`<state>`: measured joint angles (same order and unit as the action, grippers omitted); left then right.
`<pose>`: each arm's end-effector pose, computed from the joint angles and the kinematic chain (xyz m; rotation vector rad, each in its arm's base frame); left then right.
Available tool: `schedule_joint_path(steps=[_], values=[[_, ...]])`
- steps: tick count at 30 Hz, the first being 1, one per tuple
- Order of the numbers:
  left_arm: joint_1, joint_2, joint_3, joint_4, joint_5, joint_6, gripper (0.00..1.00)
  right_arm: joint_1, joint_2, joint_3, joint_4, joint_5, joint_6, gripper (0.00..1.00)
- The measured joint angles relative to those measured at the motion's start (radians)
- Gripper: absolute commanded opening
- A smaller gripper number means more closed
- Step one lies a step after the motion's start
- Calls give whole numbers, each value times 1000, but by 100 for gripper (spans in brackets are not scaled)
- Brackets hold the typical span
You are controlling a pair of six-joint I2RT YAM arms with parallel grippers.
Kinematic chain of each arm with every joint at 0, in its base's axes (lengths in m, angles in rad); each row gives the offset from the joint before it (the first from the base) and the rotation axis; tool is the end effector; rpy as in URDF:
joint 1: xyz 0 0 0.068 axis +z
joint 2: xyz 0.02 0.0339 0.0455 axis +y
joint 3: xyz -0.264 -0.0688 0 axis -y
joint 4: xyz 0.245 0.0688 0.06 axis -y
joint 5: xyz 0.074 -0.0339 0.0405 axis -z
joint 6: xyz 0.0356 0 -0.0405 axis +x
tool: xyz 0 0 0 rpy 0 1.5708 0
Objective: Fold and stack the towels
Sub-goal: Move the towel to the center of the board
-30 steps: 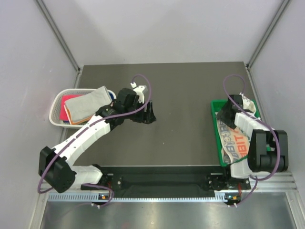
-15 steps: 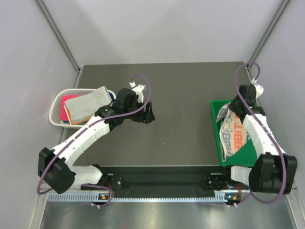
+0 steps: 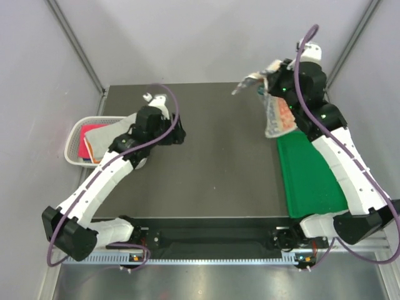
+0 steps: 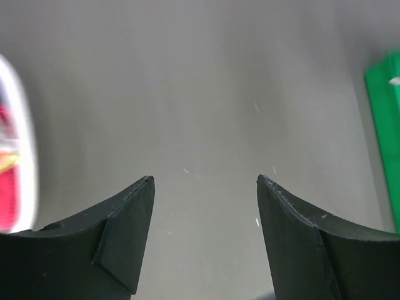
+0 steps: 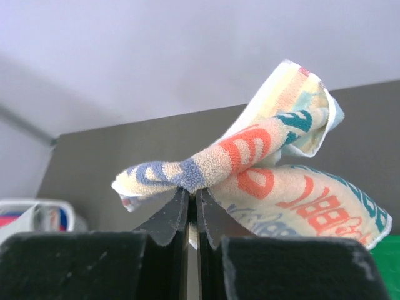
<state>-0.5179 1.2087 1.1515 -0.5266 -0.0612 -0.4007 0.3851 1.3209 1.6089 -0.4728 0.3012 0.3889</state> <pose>0.2321 -0.1297 0.3459 0.0923 2.1883 -0.4621 0.2623 0.0949 0.4766 0.2229 1.7426 0.3013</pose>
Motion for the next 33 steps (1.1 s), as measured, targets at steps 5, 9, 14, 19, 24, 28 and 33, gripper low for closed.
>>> schedule_joint_path(steps=[5,9,14,19,24,28,33], values=[[95,-73,19,-2,-81,-32,72,197,-10,-64,97,-40,-23,0],[156,-128,21,-5,-162,-56,73,339,-24,-314,208,-145,-19,2],[169,-150,21,3,-206,-66,71,556,93,-576,265,-306,-11,0],[167,-43,21,31,-120,-61,70,740,132,-756,283,-430,-20,7],[113,144,21,37,-46,-51,70,743,-13,-910,280,-489,-19,30],[71,310,38,37,6,-42,70,742,-164,-938,207,-426,9,57],[65,539,155,35,50,-33,71,669,-208,-887,84,-197,95,59]])
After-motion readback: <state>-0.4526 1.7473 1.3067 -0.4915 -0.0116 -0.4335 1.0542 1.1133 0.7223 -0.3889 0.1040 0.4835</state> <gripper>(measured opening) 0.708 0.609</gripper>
